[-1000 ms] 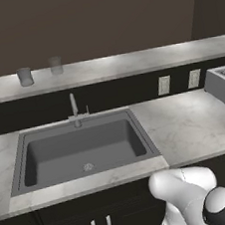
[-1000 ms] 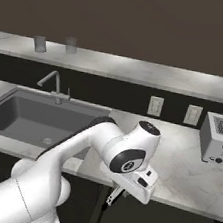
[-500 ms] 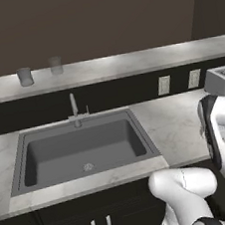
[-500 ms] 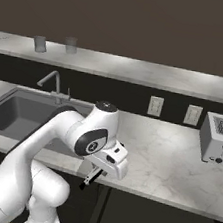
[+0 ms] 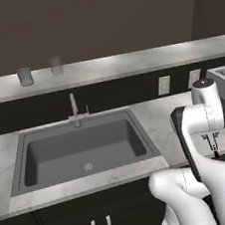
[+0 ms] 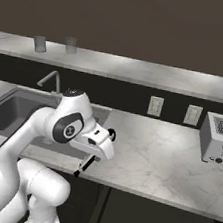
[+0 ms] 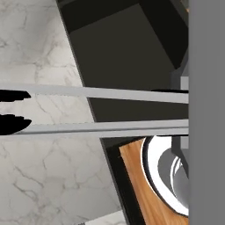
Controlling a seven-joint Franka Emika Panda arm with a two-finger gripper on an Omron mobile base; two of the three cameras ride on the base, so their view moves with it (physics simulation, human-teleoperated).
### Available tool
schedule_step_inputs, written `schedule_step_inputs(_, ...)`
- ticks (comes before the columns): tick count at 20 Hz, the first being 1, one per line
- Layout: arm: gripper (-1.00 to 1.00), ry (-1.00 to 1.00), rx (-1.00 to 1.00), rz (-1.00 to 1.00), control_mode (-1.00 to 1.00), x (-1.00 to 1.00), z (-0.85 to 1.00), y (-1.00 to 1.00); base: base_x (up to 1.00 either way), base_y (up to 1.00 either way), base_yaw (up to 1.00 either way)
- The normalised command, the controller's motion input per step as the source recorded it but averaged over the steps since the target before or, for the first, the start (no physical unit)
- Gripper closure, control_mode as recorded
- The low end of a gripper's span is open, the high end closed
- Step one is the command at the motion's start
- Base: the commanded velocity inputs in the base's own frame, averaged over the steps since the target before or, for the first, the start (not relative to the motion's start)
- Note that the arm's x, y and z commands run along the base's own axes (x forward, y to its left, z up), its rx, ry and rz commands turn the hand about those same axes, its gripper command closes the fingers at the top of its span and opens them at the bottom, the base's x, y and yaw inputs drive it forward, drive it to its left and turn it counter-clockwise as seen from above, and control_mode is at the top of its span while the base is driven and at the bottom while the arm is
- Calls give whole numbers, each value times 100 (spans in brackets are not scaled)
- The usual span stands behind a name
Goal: Take the tongs from the drawer on the right and place them on the dining counter next to the tray containing the kebab skewer.
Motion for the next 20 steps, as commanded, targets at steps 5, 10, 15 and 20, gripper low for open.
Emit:
schedule_step_inputs(5, 100, 5, 1, 0, -100, 19, 2, 2, 0, 0, 0)
schedule_step_inputs(10, 100, 0, 0, 0, -100, 0, 0, 0, 0, 0, 0)
schedule_step_inputs(15, 100, 0, 0, 0, -100, 0, 0, 0, 0, 0, 0)
schedule_step_inputs(20, 100, 0, 1, 0, -100, -4, 0, 0, 0, 0, 0)
